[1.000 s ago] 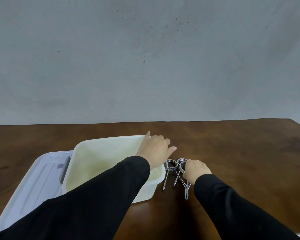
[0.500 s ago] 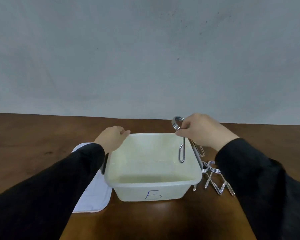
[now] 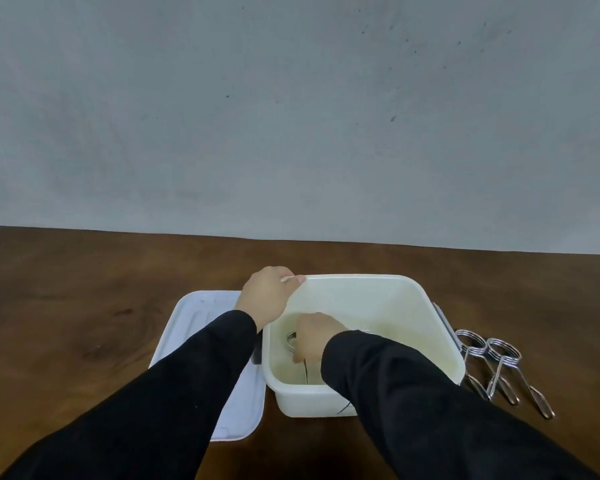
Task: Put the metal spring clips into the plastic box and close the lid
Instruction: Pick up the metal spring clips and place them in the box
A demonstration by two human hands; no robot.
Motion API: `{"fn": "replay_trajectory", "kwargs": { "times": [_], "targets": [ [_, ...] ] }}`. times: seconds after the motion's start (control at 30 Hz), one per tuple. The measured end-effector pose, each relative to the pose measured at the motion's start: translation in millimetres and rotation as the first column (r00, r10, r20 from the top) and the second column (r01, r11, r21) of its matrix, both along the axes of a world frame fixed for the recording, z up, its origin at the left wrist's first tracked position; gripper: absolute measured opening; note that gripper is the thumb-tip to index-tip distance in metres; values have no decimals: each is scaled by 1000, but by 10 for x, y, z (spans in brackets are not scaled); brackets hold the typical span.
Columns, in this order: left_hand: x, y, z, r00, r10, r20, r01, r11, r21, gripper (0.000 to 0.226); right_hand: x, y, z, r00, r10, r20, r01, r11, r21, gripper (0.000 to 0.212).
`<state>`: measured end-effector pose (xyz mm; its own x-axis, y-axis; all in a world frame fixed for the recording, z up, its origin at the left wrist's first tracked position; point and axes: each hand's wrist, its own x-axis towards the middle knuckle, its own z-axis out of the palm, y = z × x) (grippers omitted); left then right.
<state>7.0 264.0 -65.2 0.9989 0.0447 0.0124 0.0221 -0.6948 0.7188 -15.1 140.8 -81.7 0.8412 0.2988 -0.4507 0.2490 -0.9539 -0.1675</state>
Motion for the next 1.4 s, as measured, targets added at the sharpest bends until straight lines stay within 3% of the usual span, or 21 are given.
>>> {"fn": "replay_trajectory", "kwargs": {
  "times": [0.2,0.43,0.53,0.6,0.73,0.9,0.97,1.07,1.23,1.4],
  "targets": [
    [6,-3,-33,999,19,30,-18,999,-32,33,17,90,-117,999,5,40,-5,1000,-14,29],
    [11,5,-49,999,31,28,-29,999,-42,34,91,84,-129,995,-94,26,91,993,79,22],
    [3,2,-24,999,28,18,-28,999,-31,34,96,-10,-75,995,-44,95,38,997,62,23],
    [2,4,-10,1000,26,13,-25,1000,-18,34,116,-140,56,987,-51,149,28,988,153,25],
    [15,10,12,1000,18,3,-18,1000,19,36,190,-695,494,928,-267,259,120,873,472,28],
    [30,16,-3,1000,19,21,-19,1000,20,36,299,-1914,744,736,-576,356,300,748,592,34],
    [48,12,-8,1000,22,20,-23,999,30,38,314,-2375,639,699,-636,327,416,733,538,31],
    [73,8,-15,1000,22,11,-22,1000,20,39,246,-2806,348,751,-622,223,557,778,292,30],
    [65,8,-36,1000,24,9,-24,1000,2,37,213,-2906,-75,778,-620,106,621,783,19,36],
    [58,-4,-9,1000,27,-1,-27,1000,6,34,275,-2805,-270,778,-613,137,626,774,-92,33]
  ]
}}
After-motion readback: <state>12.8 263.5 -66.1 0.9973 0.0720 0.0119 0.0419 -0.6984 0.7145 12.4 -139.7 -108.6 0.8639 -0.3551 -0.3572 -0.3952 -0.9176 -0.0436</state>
